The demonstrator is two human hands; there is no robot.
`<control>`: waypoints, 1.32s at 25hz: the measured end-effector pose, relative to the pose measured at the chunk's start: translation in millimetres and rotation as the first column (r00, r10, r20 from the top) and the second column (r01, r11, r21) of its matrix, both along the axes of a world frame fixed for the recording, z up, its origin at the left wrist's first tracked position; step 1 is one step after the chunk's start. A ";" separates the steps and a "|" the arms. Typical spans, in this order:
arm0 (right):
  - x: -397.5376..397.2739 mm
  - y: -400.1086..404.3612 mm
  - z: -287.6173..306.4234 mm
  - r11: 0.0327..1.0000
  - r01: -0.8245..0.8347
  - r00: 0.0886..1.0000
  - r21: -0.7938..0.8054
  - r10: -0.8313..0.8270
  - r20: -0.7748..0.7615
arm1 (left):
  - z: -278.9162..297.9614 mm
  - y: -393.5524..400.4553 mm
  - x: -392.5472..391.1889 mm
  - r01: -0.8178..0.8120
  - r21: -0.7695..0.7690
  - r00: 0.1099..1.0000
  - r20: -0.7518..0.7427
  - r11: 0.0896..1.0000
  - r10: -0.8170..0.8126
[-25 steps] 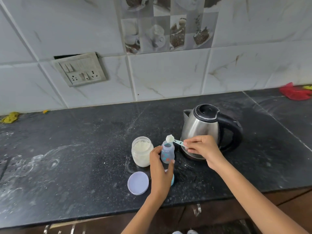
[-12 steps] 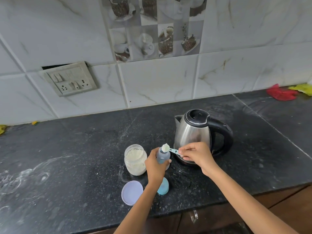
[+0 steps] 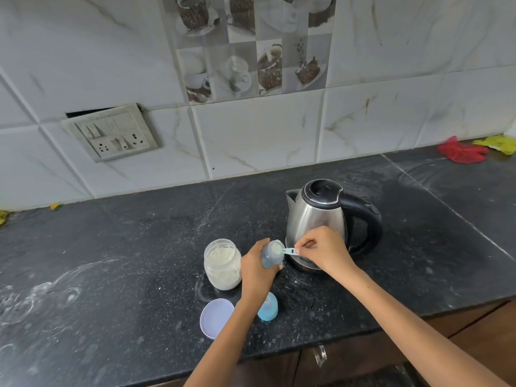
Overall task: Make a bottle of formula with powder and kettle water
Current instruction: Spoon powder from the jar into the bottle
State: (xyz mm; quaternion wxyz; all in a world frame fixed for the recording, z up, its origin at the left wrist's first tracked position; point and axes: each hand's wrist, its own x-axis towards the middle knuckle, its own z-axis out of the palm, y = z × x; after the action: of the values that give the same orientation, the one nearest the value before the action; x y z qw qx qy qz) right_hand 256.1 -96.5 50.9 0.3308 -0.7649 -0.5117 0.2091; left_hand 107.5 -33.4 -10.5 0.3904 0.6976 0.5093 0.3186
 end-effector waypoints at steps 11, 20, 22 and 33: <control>-5.2 1.6 13.7 0.890 -0.447 0.817 0.087 0.366 0.445 | -2.0 0.8 -6.0 -0.025 -0.033 0.997 0.076 0.999 0.028; -2.8 -7.6 1.8 0.823 -0.502 0.794 0.264 0.318 0.518 | -6.0 -1.7 -7.6 -0.024 -0.035 0.991 0.131 0.999 0.029; -3.5 -3.6 0.9 0.859 -0.460 0.831 0.227 0.326 0.450 | -6.3 -0.1 -8.5 -0.029 -0.042 0.990 0.134 0.999 0.035; -6.7 1.6 10.2 0.878 -0.223 0.962 0.424 0.127 0.243 | -9.9 0.3 -15.2 -0.047 -0.047 0.989 0.141 0.998 0.054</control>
State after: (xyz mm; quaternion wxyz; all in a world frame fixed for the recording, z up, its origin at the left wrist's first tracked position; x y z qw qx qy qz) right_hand 249.3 -94.9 61.2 0.4224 -0.6359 -0.6451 0.0341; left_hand 92.2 -33.0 -20.4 0.4327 0.6513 0.5045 0.3662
